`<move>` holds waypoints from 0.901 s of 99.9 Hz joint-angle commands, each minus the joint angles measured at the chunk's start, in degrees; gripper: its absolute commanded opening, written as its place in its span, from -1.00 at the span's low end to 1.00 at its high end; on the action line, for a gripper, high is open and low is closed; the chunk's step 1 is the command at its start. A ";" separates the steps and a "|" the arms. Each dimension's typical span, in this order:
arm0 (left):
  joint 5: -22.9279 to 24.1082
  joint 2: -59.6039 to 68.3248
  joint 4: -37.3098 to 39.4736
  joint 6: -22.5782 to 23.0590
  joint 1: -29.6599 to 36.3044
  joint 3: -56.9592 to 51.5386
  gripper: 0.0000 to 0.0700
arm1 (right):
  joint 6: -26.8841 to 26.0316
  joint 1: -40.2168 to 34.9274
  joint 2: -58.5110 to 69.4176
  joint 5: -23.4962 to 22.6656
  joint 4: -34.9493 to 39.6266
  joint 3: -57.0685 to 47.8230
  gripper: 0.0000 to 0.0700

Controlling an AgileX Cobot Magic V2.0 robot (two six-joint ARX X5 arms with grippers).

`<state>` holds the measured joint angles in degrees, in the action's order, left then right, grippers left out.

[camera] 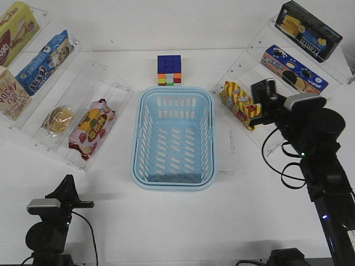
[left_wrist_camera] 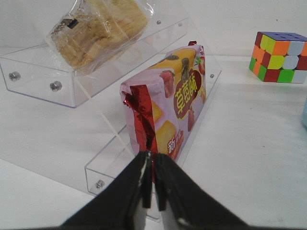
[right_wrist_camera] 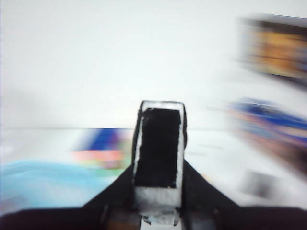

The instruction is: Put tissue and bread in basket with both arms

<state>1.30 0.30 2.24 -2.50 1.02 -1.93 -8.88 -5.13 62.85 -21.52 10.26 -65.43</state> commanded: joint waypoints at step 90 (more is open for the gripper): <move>-0.09 -0.11 0.74 -27.08 0.02 -0.48 -1.00 | 4.96 -12.24 -5.25 13.97 2.10 4.17 -1.00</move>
<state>1.30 0.30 2.42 -21.41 1.02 -1.98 -3.40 -17.63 59.92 -8.47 13.15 -64.53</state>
